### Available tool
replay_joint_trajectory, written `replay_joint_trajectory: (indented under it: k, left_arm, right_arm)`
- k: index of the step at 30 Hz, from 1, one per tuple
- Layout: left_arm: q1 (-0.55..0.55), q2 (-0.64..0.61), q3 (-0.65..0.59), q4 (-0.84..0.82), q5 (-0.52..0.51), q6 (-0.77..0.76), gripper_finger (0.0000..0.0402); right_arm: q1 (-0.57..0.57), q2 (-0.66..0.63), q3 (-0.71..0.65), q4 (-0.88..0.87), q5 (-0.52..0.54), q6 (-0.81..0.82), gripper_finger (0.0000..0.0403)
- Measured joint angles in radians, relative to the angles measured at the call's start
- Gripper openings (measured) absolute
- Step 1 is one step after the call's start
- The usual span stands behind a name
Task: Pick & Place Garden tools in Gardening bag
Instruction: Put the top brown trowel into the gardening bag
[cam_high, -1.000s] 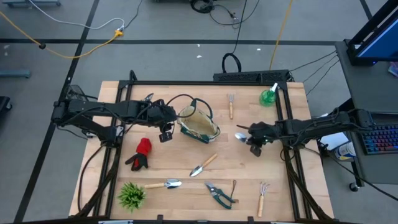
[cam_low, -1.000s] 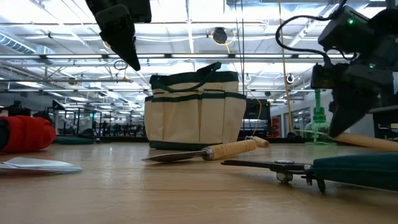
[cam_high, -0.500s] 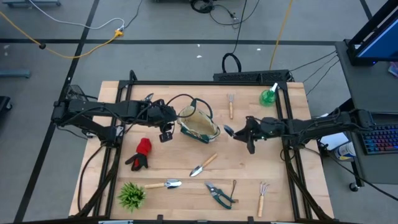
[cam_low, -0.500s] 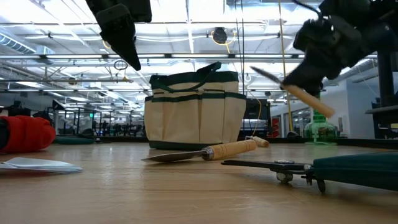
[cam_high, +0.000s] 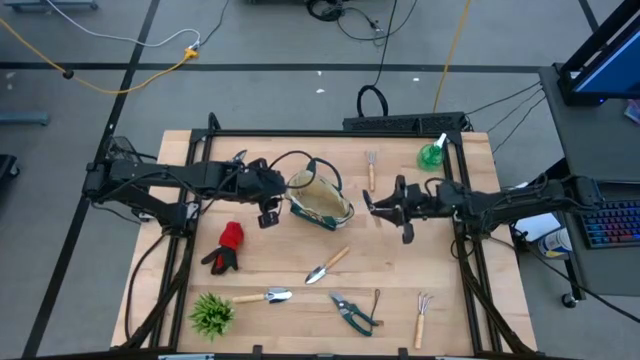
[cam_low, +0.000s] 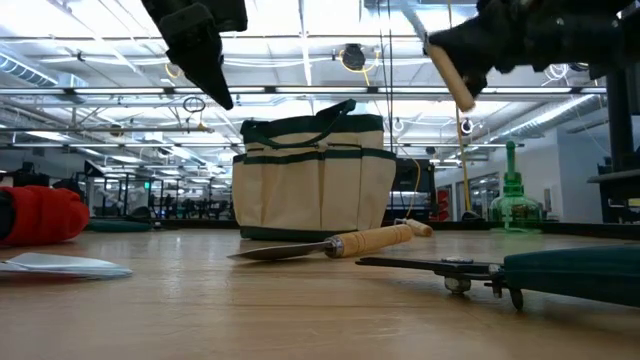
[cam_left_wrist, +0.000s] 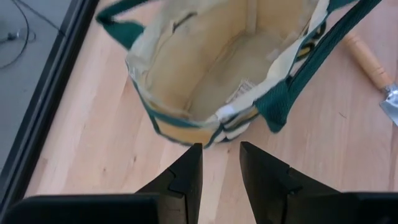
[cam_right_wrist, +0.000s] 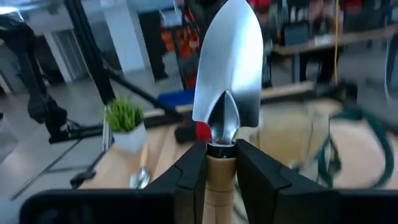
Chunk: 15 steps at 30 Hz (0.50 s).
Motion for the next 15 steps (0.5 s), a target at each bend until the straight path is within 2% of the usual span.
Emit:
replay_joint_trajectory:
  k: [6,15]
  left_arm:
    - [0.000,0.000,0.000,0.090,0.000,0.108,0.0113]
    - [0.000,0.000,0.000,0.320,0.001,0.415,0.0113]
  right_arm:
    - [-0.002,0.011,0.001,0.037,0.151,-0.044,0.0062]
    - [-0.053,0.067,0.001,0.105,0.147,0.157,0.0067]
